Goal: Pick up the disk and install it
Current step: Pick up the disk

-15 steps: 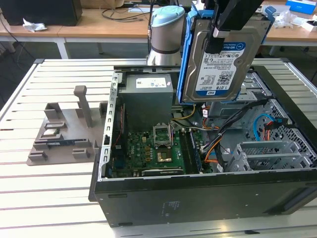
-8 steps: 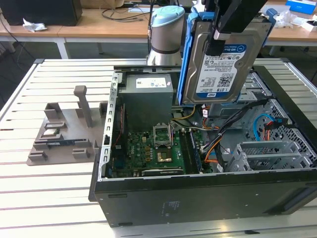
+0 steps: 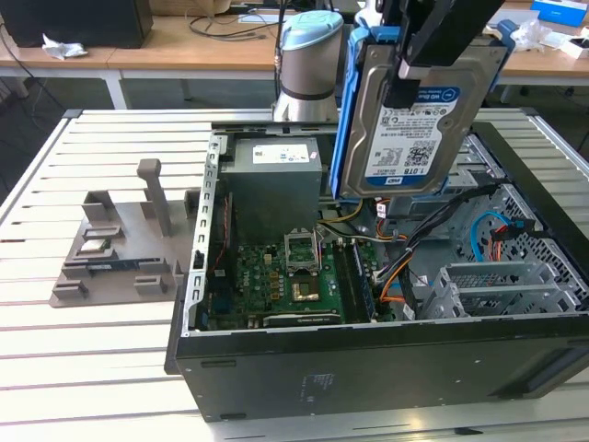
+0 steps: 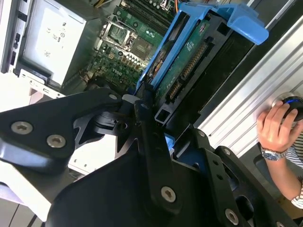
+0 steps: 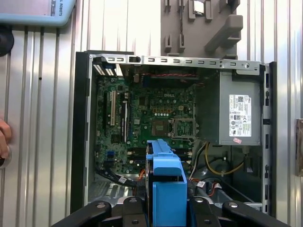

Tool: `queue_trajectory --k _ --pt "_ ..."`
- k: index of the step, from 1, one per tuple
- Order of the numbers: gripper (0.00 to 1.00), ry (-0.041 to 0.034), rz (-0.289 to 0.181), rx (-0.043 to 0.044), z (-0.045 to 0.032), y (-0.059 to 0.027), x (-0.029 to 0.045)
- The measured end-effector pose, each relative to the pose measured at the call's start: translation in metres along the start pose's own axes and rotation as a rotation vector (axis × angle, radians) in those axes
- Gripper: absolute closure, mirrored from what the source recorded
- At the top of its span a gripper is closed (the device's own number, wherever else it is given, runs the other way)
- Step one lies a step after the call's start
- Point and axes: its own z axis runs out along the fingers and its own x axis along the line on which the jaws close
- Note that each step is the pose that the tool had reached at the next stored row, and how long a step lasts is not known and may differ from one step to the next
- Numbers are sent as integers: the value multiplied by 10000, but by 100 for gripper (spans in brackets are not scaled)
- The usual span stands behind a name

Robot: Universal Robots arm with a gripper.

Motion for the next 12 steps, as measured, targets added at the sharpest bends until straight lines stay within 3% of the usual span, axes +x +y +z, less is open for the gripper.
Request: queue_trajectory --k 8,12 --pt "64 0 0 0 9 1 80" --pt "64 0 1 0 14 3 165"
